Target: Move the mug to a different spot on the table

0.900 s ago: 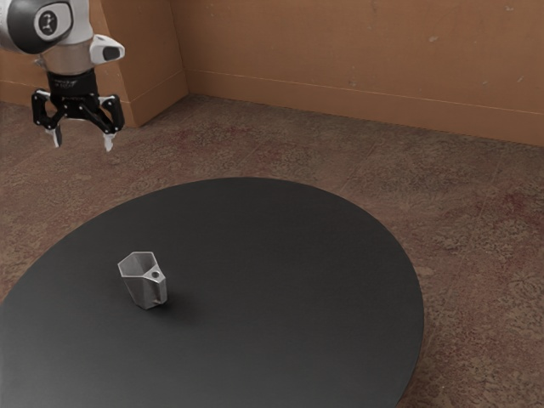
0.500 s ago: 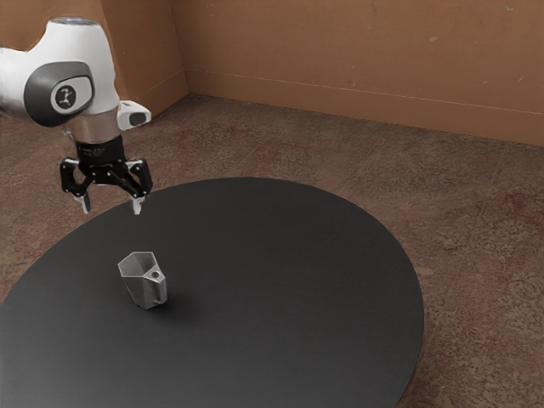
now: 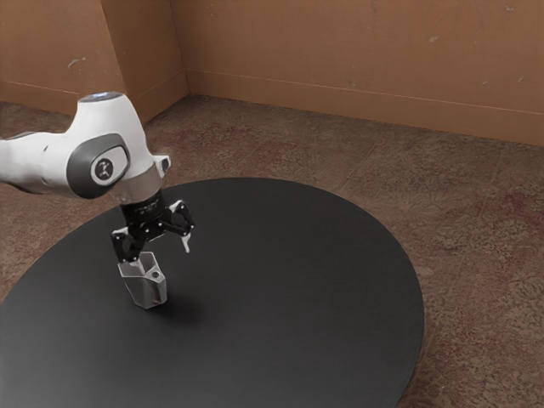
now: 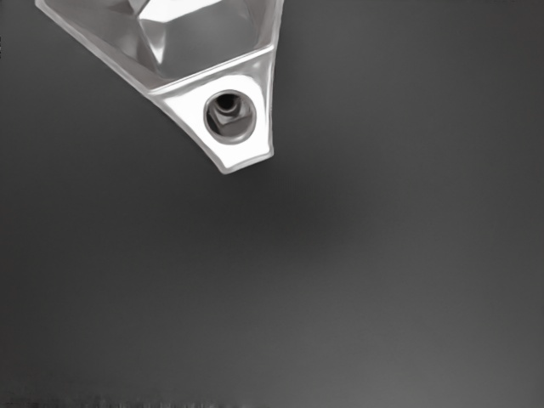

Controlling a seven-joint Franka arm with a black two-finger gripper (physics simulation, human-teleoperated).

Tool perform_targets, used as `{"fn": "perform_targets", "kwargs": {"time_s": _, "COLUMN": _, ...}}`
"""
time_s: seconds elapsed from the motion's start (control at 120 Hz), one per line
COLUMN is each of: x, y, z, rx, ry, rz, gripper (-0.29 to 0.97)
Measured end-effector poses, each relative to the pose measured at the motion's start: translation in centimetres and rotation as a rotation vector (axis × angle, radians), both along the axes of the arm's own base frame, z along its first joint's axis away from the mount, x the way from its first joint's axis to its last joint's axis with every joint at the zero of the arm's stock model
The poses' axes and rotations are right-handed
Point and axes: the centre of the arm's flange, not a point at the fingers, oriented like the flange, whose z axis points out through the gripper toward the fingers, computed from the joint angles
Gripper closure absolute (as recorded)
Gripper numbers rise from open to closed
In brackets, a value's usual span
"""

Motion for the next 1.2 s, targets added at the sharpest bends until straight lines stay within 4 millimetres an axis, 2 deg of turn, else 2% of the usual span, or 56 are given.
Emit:
{"fn": "perform_targets", "kwargs": {"time_s": 0.233, "x": -0.6, "y": 0.3, "z": -2.9, "rx": -0.004, "ry": 0.029, "rz": 0.195, "gripper": 0.01}}
{"fn": "perform_targets", "kwargs": {"time_s": 0.4, "x": -0.1, "y": 0.5, "z": -5.3, "rx": 0.064, "ry": 0.041, "rz": 0.230, "gripper": 0.01}}
{"fn": "perform_targets", "kwargs": {"time_s": 0.533, "x": 0.7, "y": 0.4, "z": -6.5, "rx": 0.100, "ry": 0.009, "rz": 0.241, "gripper": 0.01}}
{"fn": "perform_targets", "kwargs": {"time_s": 0.8, "x": 1.7, "y": 0.7, "z": -7.5, "rx": 0.118, "ry": -0.050, "rz": 0.281, "gripper": 0.02}}
{"fn": "perform_targets", "kwargs": {"time_s": 1.2, "x": 1.7, "y": 1.2, "z": -8.4, "rx": 0.168, "ry": -0.066, "rz": 0.247, "gripper": 0.02}}
